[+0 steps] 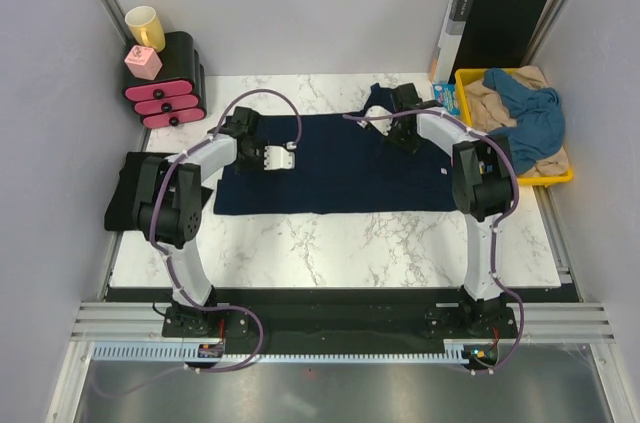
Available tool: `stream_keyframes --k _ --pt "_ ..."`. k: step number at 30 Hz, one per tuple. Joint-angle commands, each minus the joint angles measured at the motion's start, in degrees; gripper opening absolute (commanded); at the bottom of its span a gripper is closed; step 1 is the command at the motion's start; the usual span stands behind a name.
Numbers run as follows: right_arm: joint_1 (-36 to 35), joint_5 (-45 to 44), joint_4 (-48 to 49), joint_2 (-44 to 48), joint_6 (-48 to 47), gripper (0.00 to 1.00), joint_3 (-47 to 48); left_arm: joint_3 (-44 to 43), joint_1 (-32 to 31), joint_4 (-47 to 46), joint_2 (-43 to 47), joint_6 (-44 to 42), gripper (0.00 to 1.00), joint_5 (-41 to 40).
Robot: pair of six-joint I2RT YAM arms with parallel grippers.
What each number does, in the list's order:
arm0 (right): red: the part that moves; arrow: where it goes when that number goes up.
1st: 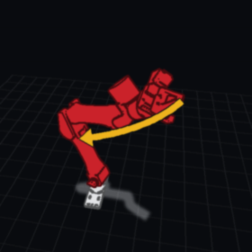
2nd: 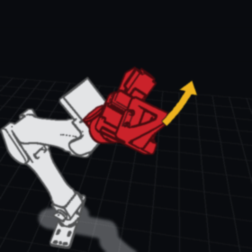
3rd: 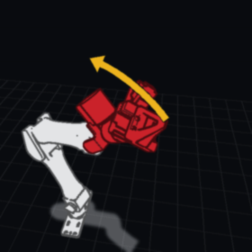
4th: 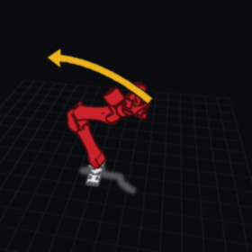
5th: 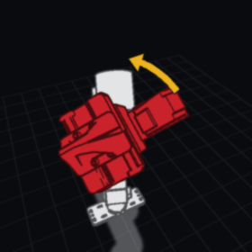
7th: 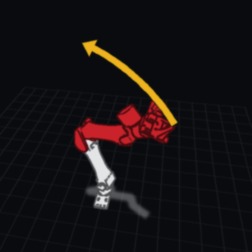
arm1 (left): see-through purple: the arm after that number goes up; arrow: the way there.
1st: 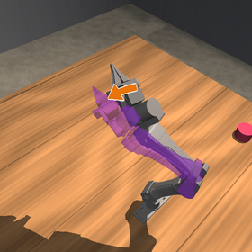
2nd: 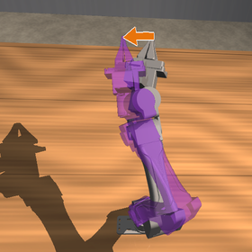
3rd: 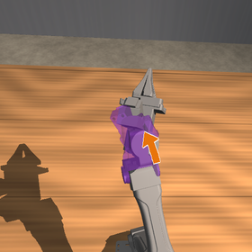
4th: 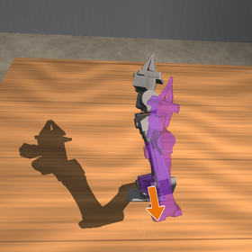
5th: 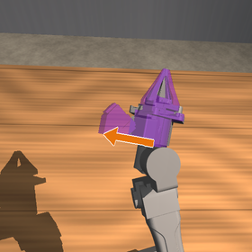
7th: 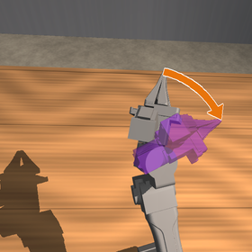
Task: Fold and stack the t-shirts
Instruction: Fold the flattened tshirt in 1/3 of the way
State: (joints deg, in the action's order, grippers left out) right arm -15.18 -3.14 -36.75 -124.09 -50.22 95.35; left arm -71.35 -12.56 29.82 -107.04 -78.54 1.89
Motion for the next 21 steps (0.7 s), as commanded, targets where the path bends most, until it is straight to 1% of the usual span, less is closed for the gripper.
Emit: stream_keyframes --k 1,2,3,4,6,7,8,9,10,11,13,15,16,17,18,19,20,21 --pt "1.9 0.9 3.0 -1.6 4.8 0.22 7.4 -8.4 1.5 -4.4 -3.3 0.3 0.02 -0.3" --pt "2.2 1.2 2.9 -1.9 5.0 0.35 8.4 -9.7 1.7 -4.2 -3.6 0.7 0.02 0.2" --pt "2.4 1.3 3.1 -2.1 6.2 0.39 9.6 -10.9 1.8 -4.3 -4.6 1.6 0.02 0.8" --pt "3.0 1.5 3.2 -3.2 7.2 0.43 12.8 -13.5 2.1 -4.4 -5.1 2.3 0.02 0.8" --pt "3.5 1.5 4.1 -4.7 12.0 0.46 16.4 -16.6 2.4 -4.7 -6.9 5.4 0.12 0.3" --pt "4.2 1.5 4.9 -6.1 14.0 0.47 19.5 -19.8 2.8 -4.9 -8.8 6.6 0.23 0.1" --pt "4.5 1.1 5.8 -6.8 15.8 0.52 20.7 -21.4 3.1 -4.9 -9.9 7.7 0.27 0.0" --pt "4.6 1.0 7.7 -7.6 18.9 0.53 22.0 -22.9 3.2 -4.9 -10.9 9.5 0.32 -0.3" --pt "4.9 0.6 9.0 -9.1 20.1 0.55 23.7 -25.5 3.5 -4.9 -13.2 10.2 0.50 -0.7" --pt "5.0 0.5 9.8 -10.2 20.8 0.59 24.7 -26.7 3.7 -4.8 -14.1 10.8 0.60 -1.0" --pt "4.8 0.1 9.2 -13.6 20.6 0.59 28.5 -29.2 3.8 -4.3 -15.8 11.7 0.72 -1.7" --pt "5.0 0.8 5.6 -14.3 19.4 0.55 30.5 -29.6 3.7 -2.9 -15.4 11.7 0.72 -1.2" --pt "4.9 2.0 3.9 -13.6 16.5 0.51 30.2 -28.5 3.8 -1.5 -14.3 11.7 0.71 -0.2" --pt "4.9 3.0 2.3 -12.4 14.8 0.44 28.9 -27.4 3.8 -0.8 -10.9 11.7 0.70 1.1" --pt "4.9 6.7 0.3 -8.4 13.0 0.41 26.8 -26.0 3.7 -0.4 -8.9 11.2 0.68 4.0" --pt "5.0 8.3 -0.1 -5.7 10.3 0.40 20.2 -22.4 3.6 0.8 -6.7 10.9 0.67 5.5" --pt "5.0 9.9 -0.4 -2.8 4.8 0.39 16.3 -20.3 3.4 1.3 -4.1 10.3 0.67 7.1" --pt "5.0 11.7 -2.7 2.9 0.3 0.40 12.6 -17.9 3.2 1.6 0.5 8.8 0.67 9.1"
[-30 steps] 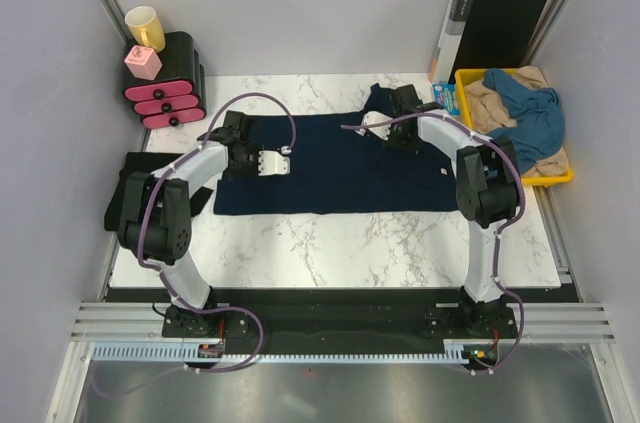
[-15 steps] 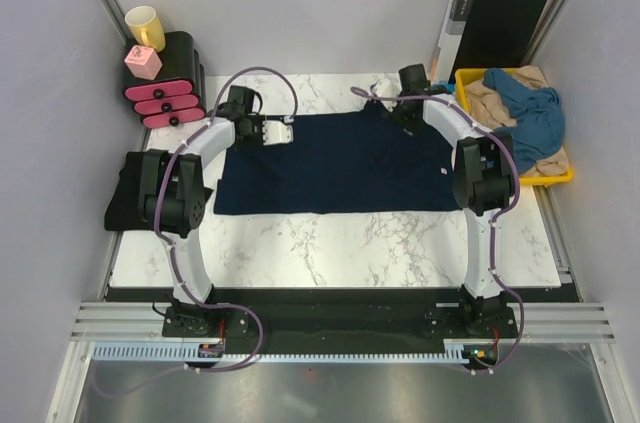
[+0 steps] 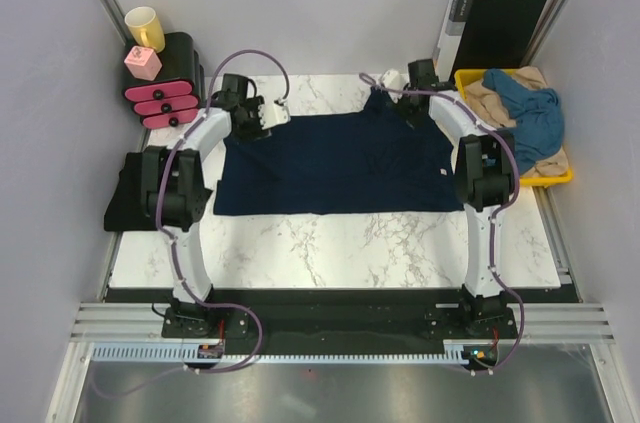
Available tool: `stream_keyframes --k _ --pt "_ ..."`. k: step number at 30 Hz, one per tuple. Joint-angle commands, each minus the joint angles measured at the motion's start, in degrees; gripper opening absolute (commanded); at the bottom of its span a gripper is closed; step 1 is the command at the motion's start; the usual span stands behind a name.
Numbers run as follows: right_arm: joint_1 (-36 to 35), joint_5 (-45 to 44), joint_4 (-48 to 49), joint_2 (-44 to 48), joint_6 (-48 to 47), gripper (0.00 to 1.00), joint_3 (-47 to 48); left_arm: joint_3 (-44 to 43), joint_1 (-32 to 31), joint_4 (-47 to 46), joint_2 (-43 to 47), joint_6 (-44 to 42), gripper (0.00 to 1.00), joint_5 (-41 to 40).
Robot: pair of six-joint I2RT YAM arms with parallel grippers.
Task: Fold and stack the t-shirts
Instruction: Fold the flattened tshirt in 1/3 of the way
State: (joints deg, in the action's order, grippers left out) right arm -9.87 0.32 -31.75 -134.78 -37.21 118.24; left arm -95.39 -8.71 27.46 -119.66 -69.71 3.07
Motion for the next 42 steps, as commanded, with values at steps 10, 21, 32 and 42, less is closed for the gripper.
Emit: stream_keyframes --k 10,21,32,42 --pt "-1.5 8.9 -16.8 33.8 -36.0 0.53 -37.4 36.1 -6.7 4.9 36.5 -11.5 0.99 11.3" --pt "-7.5 9.3 -15.7 41.9 -40.6 0.52 -55.9 53.6 -11.8 -2.6 42.1 -16.7 1.00 8.1" --pt "-9.1 7.7 -9.1 40.9 -37.9 0.53 -61.2 57.9 -12.2 -13.3 35.6 -14.2 0.99 5.7" --pt "-10.2 6.0 -4.3 33.6 -34.2 0.44 -60.2 55.7 -12.2 -14.5 29.8 -14.7 0.94 4.8"
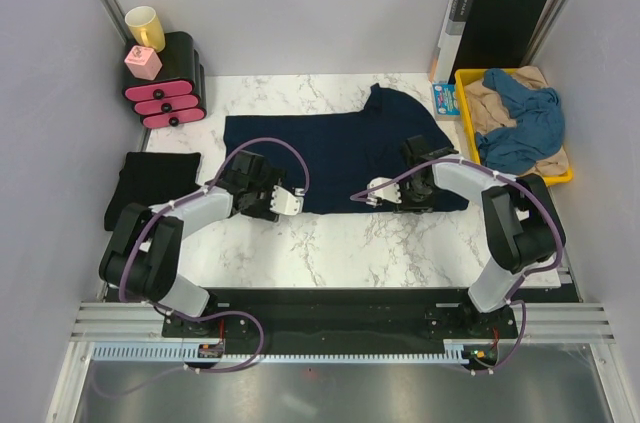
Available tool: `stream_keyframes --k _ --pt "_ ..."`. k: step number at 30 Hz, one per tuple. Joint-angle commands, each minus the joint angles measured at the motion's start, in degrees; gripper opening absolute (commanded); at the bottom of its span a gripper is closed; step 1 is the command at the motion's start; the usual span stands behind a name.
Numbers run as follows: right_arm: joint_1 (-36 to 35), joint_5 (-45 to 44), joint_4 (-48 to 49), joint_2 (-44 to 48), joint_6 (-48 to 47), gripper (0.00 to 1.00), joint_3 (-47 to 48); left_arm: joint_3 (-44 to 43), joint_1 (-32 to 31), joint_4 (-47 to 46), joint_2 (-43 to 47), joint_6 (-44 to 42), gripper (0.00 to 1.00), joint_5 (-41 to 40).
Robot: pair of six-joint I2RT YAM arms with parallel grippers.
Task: Fold and stack the t-shirts
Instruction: Fold the flattened tshirt in 1/3 of the way
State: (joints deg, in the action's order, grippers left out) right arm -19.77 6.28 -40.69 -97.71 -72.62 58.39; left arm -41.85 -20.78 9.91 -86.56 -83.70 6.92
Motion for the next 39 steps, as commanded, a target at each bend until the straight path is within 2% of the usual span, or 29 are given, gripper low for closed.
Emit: stream_keyframes --k 1,3,4,5,6,7,15,20,26,27,29,30,31,32,33,36,38,39 --pt "-0.4 0.0 4.7 -3.6 1.2 0.41 -0.6 2.1 -0.1 3.3 -3.3 -0.8 0.89 1.0" --pt "-0.4 -0.3 5.0 -4.3 1.4 0.35 -0.7 1.9 -0.2 4.1 -3.3 -0.9 0.81 1.3" --pt "-0.3 -0.4 4.9 -4.4 1.7 0.24 -0.7 1.8 -0.2 5.6 -3.2 -0.9 0.62 1.4" --pt "-0.3 -0.4 4.7 -4.4 2.0 0.17 -0.8 1.7 -0.2 6.4 -2.9 -0.9 0.47 1.9" --pt "-0.4 -0.7 4.6 -4.2 2.0 0.09 -1.2 1.7 -0.1 7.3 -2.0 -0.9 0.10 2.3" --pt "-0.4 -1.0 4.5 -3.9 1.9 0.00 -1.4 1.7 -0.1 8.7 -1.5 -1.0 0.02 2.7" --pt "-0.5 -1.3 -1.3 2.3 -1.4 0.00 -5.0 4.7 -0.1 21.6 7.9 -4.5 0.02 7.2" --pt "-1.5 0.1 -8.0 7.2 -2.5 0.00 -7.0 8.3 -0.1 24.8 12.8 -6.4 0.02 7.4" --pt "-4.0 1.3 -13.6 13.5 -4.1 0.00 -10.1 9.1 -0.1 28.1 15.2 -6.0 0.08 8.8" --pt "-4.6 1.0 -13.6 14.0 -4.1 0.00 -10.7 9.1 -0.1 28.5 15.4 -6.0 0.13 9.0" --pt "-4.9 0.7 -13.7 14.0 -3.4 0.21 -10.2 8.5 -0.1 30.1 15.8 -6.4 0.30 9.7" --pt "-5.0 0.6 -13.9 13.8 -3.0 0.33 -9.6 8.1 -0.2 31.2 16.2 -6.5 0.54 10.0" --pt "-5.0 0.7 -14.3 13.4 -2.8 0.44 -8.7 7.5 -0.1 32.4 16.6 -6.8 0.62 10.5" --pt "-5.0 0.7 -15.1 12.9 -2.4 0.47 -7.7 6.1 -0.1 35.4 16.7 -7.1 0.69 11.2" --pt "-5.0 0.8 -15.5 12.7 -1.6 0.48 -5.3 5.0 -0.1 37.1 17.5 -7.4 0.85 11.8" --pt "-5.0 1.7 -17.2 12.4 -0.1 0.50 0.2 -0.2 -0.1 42.6 18.7 -7.9 0.99 14.1" --pt "-4.9 2.1 -16.9 11.7 0.9 0.50 4.2 -4.2 -0.1 43.9 19.8 -7.2 0.99 14.4" --pt "-4.7 2.2 -16.1 11.2 2.6 0.46 5.4 -5.4 0.0 43.4 19.8 -7.0 0.99 14.2"
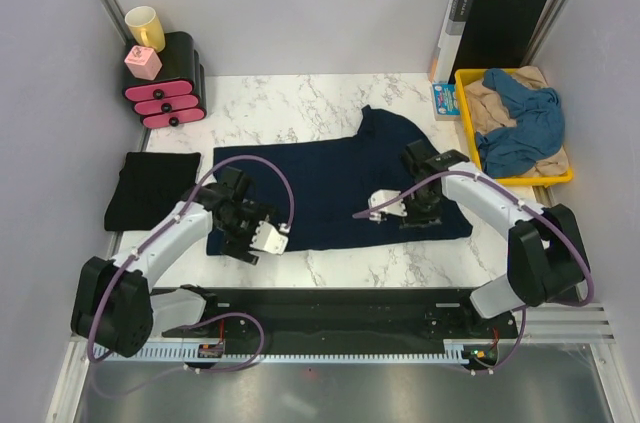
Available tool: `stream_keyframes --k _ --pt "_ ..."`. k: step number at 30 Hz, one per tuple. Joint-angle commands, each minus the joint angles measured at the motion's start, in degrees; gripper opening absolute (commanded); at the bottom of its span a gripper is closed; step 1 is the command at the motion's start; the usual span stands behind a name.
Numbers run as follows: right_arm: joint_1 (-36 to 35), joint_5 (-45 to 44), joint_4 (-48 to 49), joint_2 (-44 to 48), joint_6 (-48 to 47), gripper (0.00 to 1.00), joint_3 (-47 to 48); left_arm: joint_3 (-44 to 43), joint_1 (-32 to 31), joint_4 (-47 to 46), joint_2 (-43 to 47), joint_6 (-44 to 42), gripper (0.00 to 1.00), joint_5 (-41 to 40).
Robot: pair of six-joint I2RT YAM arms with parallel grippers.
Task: Fold and stack the t-shirts
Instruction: Fold the flattened tshirt in 1/3 of the way
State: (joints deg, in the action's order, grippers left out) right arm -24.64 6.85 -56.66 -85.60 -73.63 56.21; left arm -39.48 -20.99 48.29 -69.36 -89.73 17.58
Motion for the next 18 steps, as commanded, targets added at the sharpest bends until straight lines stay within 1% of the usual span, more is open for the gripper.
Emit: stream_keyframes --k 1,2,3,5,6,7,8,9,10,11,12,13,14,15,16,17,18 --pt "0.5 1.7 0.6 -1.6 4.4 0.42 8.8 -8.9 0.3 4.4 2.0 -0.1 0.99 3.2" --pt "0.8 1.6 2.8 -3.4 5.5 0.37 11.2 -11.4 0.3 4.1 1.2 0.5 0.99 2.5" --pt "1.6 1.7 3.9 -4.5 7.0 0.26 12.3 -12.5 0.8 3.8 0.5 1.0 0.99 2.3" --pt "2.6 1.9 5.7 -8.3 9.2 0.15 16.1 -15.3 1.4 3.1 -2.0 1.9 0.99 1.7" --pt "3.3 1.6 6.4 -9.8 9.6 0.05 17.2 -15.8 2.1 2.6 -3.0 2.1 0.99 1.4" --pt "3.7 1.4 7.2 -11.2 10.2 0.02 18.1 -16.1 2.4 1.1 -3.7 2.1 0.99 1.1" --pt "4.2 0.8 10.3 -13.9 10.8 0.00 19.1 -15.5 2.7 -0.1 -5.4 2.1 0.98 -0.1" --pt "4.9 -1.1 12.3 -15.4 11.4 0.00 19.8 -15.1 3.3 -1.4 -6.4 2.1 0.96 -1.1" --pt "5.5 -1.7 13.6 -17.1 12.0 0.00 21.0 -14.6 3.6 -6.7 -7.4 3.1 0.96 -2.3" --pt "6.0 -2.1 15.9 -20.8 14.5 0.01 24.7 -14.2 3.9 -9.1 -9.1 3.9 0.98 -4.6" --pt "7.6 -1.9 16.3 -22.9 17.0 0.13 27.4 -14.9 4.9 -11.5 -12.3 4.9 1.00 -5.8" --pt "8.5 0.4 16.5 -25.0 19.6 0.20 30.8 -16.1 5.6 -13.1 -14.8 8.3 0.99 -6.7" --pt "9.5 1.9 15.8 -29.6 25.8 0.25 38.0 -20.4 6.4 -13.7 -17.1 10.1 0.99 -7.5" --pt "11.4 3.9 15.0 -31.8 28.3 0.35 41.8 -23.0 8.0 -13.7 -21.8 12.0 1.00 -7.7" --pt "12.3 7.0 13.4 -36.2 30.4 0.39 45.4 -27.9 8.9 -13.7 -23.7 15.7 1.00 -7.5" --pt "13.3 7.9 13.1 -38.3 34.4 0.42 51.6 -30.2 10.4 -13.7 -25.5 17.3 0.99 -7.2" --pt "13.7 8.7 12.8 -40.1 35.6 0.47 54.2 -32.4 11.1 -13.8 -28.7 19.7 1.00 -7.3"
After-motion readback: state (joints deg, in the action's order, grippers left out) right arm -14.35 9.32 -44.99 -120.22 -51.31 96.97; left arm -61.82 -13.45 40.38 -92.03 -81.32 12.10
